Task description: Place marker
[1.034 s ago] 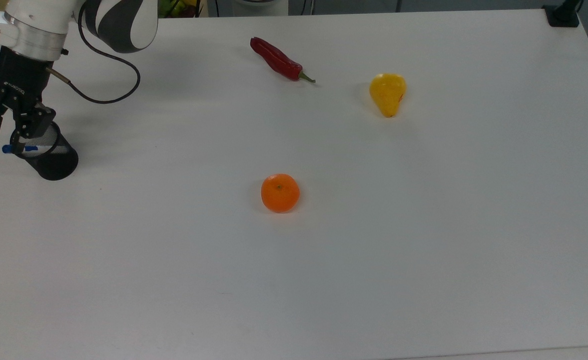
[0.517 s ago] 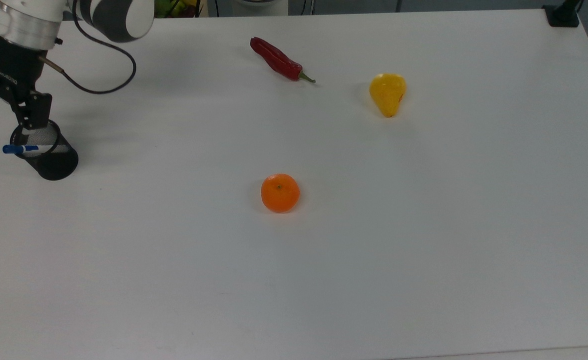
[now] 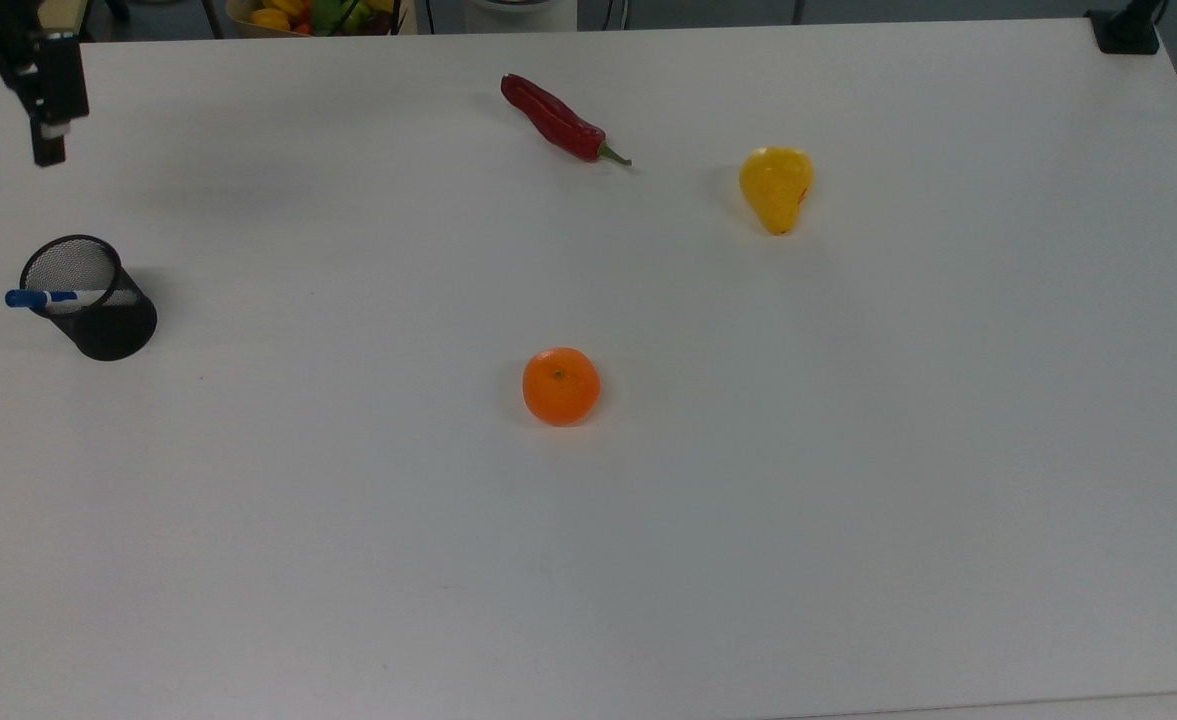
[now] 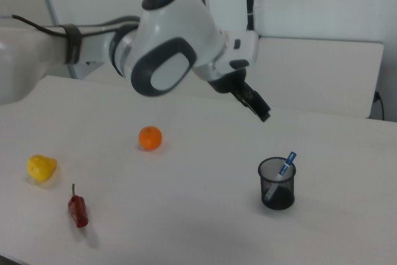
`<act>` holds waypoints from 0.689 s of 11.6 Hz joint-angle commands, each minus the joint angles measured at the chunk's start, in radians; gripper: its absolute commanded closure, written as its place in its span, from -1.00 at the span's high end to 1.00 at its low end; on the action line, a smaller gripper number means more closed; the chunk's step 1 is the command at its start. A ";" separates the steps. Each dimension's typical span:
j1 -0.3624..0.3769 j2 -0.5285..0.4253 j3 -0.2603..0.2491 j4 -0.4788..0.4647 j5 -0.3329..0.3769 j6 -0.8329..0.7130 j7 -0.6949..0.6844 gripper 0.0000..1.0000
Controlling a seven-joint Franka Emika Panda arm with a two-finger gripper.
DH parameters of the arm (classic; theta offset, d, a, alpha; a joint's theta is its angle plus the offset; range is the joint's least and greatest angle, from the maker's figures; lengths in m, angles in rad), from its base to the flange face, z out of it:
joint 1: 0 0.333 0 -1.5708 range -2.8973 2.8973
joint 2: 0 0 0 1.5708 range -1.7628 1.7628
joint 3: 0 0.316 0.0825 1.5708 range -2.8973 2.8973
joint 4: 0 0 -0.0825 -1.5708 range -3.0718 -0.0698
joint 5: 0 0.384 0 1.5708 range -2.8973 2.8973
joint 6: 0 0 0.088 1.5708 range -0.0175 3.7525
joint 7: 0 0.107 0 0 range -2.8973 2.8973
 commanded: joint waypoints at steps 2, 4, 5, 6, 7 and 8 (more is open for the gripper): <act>0.014 -0.056 0.084 0.161 0.020 -0.356 0.217 1.00; 0.014 -0.078 0.156 0.194 0.019 -0.456 0.268 1.00; 0.014 -0.093 0.201 0.199 0.019 -0.504 0.286 1.00; 0.014 -0.105 0.239 0.199 0.016 -0.533 0.288 1.00; 0.012 -0.115 0.300 0.199 0.005 -0.570 0.291 1.00; 0.012 -0.119 0.330 0.198 0.001 -0.611 0.290 1.00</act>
